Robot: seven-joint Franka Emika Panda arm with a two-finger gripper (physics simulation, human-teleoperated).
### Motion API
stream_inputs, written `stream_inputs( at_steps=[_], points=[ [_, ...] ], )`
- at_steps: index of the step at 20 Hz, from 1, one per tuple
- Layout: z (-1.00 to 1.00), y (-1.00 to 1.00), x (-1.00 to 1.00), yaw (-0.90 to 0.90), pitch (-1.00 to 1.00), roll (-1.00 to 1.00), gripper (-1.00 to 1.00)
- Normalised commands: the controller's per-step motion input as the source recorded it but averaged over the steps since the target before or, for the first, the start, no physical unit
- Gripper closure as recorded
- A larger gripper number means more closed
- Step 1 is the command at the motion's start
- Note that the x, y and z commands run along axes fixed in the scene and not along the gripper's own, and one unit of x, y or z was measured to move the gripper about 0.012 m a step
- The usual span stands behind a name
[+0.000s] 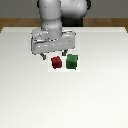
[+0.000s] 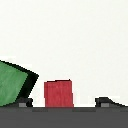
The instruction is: Place the red cube on top of the green cube.
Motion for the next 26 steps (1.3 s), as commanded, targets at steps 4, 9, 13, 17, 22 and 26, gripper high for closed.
stream_inputs(
  at_steps=[4,9,13,17,22,26],
  points=[
    [-0.75,0.00,0.00,0.00,0.00,0.00,-1.00],
    [0.00,0.00,0.00,0.00,0.00,0.00,1.00],
    [0.00,0.00,0.00,0.00,0.00,0.00,1.00],
    [0.25,0.00,0.00,0.00,0.00,0.00,1.00],
    [1.00,0.00,0.00,0.00,0.00,0.00,1.00],
    [0.75,0.12,0.00,0.00,0.00,0.00,1.00]
  ],
)
